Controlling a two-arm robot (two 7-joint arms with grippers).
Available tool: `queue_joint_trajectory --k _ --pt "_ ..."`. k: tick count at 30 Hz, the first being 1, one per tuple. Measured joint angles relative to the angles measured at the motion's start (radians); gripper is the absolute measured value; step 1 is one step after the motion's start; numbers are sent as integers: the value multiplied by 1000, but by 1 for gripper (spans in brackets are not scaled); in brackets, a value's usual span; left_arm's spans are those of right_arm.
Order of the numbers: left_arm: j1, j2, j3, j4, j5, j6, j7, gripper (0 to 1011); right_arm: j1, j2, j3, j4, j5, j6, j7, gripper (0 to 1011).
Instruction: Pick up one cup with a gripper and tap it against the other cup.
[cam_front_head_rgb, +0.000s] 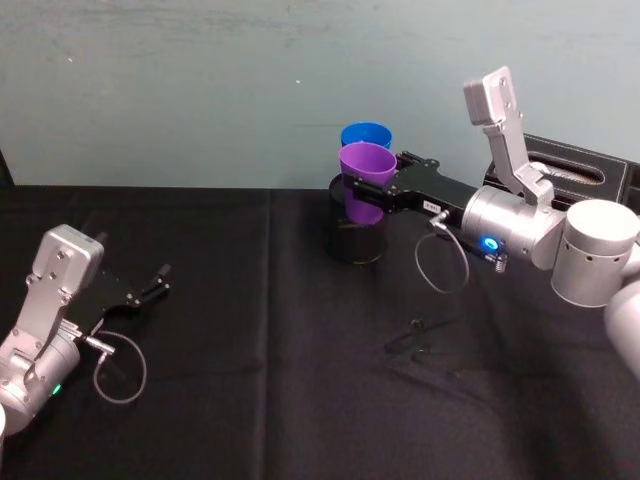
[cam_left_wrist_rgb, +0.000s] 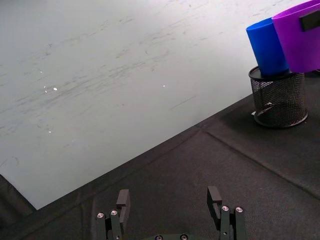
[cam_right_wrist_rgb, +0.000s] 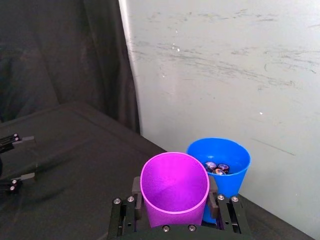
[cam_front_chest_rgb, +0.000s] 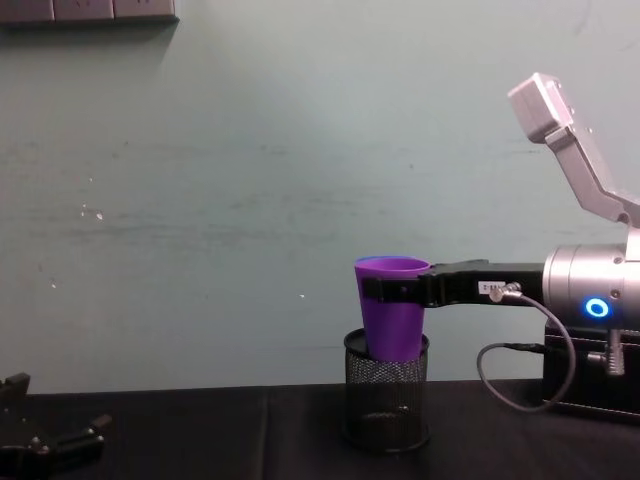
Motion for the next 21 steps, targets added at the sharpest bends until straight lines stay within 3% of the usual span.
queue_joint_trajectory --k 21 --pt "0 0 0 0 0 0 0 1011 28 -27 18 49 -12 -3 11 732"
